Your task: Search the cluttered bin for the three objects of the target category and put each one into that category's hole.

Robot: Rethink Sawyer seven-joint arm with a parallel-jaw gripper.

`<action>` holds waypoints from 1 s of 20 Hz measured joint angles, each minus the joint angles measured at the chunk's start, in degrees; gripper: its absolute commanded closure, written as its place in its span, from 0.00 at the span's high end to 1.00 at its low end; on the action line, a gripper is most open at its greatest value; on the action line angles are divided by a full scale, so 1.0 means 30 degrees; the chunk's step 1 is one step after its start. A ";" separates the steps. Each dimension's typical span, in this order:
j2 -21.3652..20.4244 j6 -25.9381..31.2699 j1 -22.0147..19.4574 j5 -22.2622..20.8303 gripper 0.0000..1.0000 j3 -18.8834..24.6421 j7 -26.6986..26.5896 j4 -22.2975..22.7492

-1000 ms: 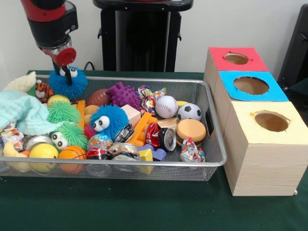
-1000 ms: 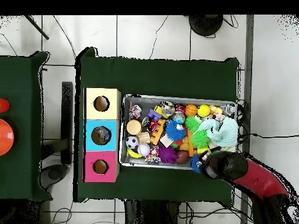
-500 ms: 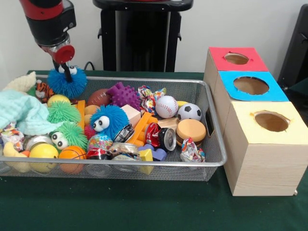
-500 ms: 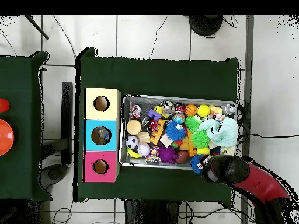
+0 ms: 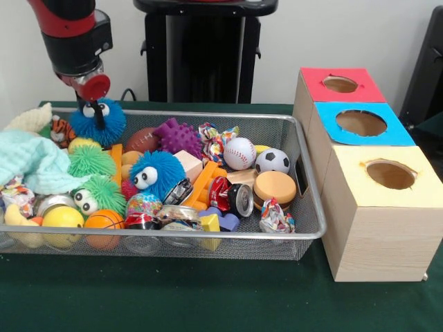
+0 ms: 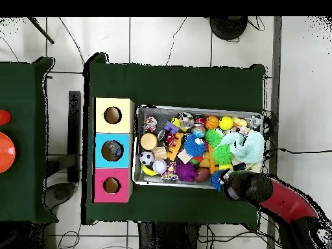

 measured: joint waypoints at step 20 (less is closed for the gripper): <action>0.1446 0.2035 0.2460 0.3085 1.00 0.1761 0.0000 -0.2170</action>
